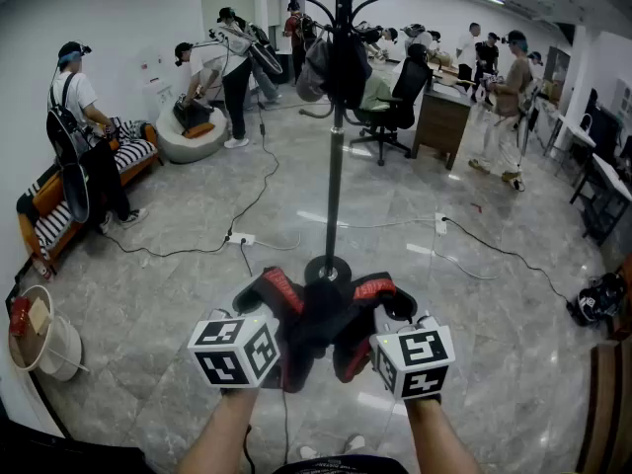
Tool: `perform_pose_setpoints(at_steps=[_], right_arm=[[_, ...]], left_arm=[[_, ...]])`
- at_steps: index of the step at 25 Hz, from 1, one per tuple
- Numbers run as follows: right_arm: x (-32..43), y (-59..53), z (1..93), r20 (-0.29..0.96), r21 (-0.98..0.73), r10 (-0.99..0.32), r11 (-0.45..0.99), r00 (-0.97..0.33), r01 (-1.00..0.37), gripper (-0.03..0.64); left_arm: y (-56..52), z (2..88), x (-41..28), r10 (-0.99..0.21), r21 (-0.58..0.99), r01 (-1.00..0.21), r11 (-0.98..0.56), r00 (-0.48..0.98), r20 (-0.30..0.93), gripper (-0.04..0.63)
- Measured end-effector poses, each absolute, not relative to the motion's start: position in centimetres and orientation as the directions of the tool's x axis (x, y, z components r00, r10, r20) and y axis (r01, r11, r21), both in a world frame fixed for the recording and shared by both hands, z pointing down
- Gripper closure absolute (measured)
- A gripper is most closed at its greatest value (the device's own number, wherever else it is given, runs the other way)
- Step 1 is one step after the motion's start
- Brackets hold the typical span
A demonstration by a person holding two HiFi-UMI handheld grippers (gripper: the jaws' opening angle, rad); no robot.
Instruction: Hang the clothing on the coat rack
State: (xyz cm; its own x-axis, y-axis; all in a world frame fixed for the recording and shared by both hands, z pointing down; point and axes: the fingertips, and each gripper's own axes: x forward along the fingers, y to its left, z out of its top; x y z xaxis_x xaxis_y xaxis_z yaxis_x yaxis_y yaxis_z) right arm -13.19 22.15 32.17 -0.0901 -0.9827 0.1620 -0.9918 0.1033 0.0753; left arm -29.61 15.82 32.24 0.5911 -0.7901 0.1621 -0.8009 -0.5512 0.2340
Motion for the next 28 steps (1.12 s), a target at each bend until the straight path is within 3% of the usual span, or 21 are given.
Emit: perform_pose_setpoints(at_steps=[28], right_arm=[[-10.7, 20.1, 31.1, 0.132, 0.059, -0.991, 0.017, -0.009, -0.998, 0.595]], left_arm=[[13.0, 30.7, -26.9, -0.738, 0.194, -0.747, -0.635, 0.662, 0.133, 0.568]])
